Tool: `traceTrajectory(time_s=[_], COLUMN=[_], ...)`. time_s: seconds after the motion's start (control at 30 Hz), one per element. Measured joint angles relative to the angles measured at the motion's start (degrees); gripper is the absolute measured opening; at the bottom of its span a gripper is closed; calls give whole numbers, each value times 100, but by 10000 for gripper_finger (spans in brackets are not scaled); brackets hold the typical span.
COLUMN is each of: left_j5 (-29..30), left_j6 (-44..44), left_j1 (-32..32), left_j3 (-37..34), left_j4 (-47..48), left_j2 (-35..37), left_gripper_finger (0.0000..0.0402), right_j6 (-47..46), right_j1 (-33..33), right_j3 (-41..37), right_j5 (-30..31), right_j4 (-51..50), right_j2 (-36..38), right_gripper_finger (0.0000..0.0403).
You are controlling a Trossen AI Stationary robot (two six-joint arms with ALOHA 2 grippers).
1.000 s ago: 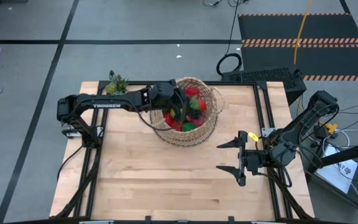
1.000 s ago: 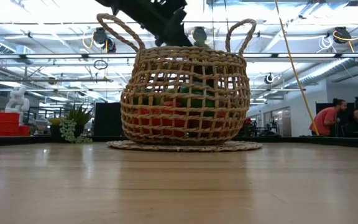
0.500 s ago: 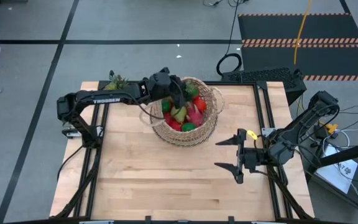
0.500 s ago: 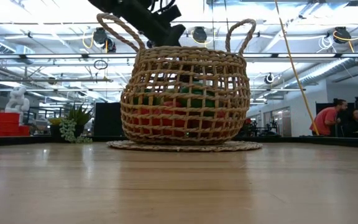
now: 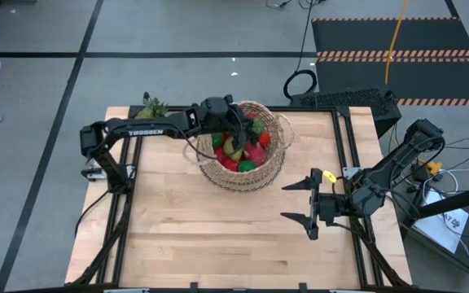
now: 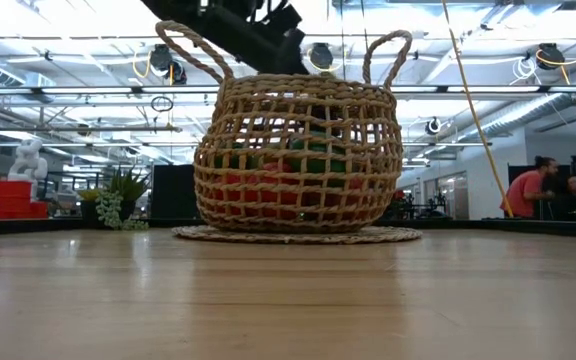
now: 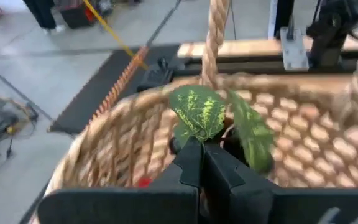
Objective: Build produce basket
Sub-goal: Put the grapes into the basket
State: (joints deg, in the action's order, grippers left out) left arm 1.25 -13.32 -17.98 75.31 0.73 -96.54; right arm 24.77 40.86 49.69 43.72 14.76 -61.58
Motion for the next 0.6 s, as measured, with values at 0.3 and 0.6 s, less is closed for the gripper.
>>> traceTrajectory(time_s=[0.3, 0.6], left_j5=[-36, -316], left_j6=[29, 46], left_j1=[53, 125], left_j3=[0, 0], left_j4=[-687, -1376], left_j2=[-456, -465], left_gripper_finger=[8, 9], right_j6=[61, 149], right_j1=[-4, -4], right_j3=[0, 0], right_j5=[20, 20], right_j4=[-55, -50], right_j2=[0, 0], right_gripper_finger=[320, 320])
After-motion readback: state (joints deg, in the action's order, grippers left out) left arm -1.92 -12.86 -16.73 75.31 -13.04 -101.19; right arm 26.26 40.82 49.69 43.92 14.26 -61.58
